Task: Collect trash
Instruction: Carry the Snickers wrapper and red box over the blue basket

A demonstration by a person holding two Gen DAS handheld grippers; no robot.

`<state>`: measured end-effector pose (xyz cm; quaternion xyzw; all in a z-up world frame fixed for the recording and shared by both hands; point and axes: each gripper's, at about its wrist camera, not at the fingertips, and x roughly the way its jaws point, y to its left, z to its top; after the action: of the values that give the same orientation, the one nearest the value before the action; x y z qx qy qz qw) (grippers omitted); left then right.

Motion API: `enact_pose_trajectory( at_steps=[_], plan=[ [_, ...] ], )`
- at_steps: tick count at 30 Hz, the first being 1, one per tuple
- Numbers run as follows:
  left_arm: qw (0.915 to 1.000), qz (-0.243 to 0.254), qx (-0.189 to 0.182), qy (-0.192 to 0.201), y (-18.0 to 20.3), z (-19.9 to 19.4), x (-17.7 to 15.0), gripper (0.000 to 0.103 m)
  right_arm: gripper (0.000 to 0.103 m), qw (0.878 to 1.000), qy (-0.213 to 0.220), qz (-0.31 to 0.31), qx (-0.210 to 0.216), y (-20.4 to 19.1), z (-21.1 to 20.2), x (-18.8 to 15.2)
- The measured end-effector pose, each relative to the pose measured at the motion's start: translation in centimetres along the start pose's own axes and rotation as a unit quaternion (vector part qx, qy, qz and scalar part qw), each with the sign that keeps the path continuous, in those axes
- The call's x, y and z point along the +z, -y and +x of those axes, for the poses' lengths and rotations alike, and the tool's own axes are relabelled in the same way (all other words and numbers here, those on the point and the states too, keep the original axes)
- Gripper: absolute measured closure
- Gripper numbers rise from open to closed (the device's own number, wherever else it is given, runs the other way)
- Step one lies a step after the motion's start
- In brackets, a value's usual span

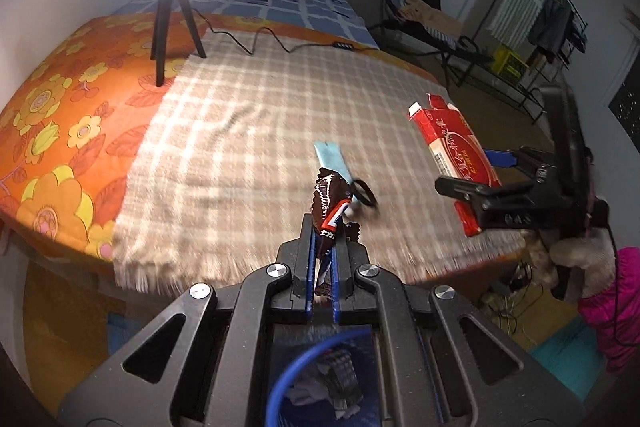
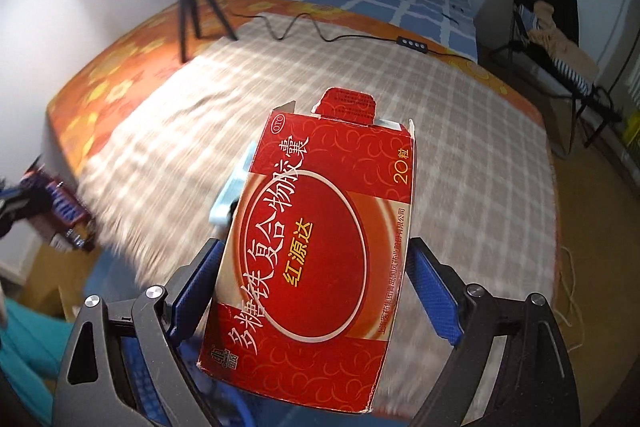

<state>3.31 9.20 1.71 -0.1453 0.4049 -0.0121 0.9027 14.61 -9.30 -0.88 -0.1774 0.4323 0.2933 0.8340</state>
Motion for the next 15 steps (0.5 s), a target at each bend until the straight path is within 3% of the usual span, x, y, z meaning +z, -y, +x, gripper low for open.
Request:
enact_pose_trajectory(
  at_steps=[15],
  plan=[
    [0.9977,0.027,-0.014,-0.061,4.4,-0.6,-7.1,0.099,0.013,0.997,-0.022,-0.047,0.051,-4.4,-3.8,-9.5]
  ],
)
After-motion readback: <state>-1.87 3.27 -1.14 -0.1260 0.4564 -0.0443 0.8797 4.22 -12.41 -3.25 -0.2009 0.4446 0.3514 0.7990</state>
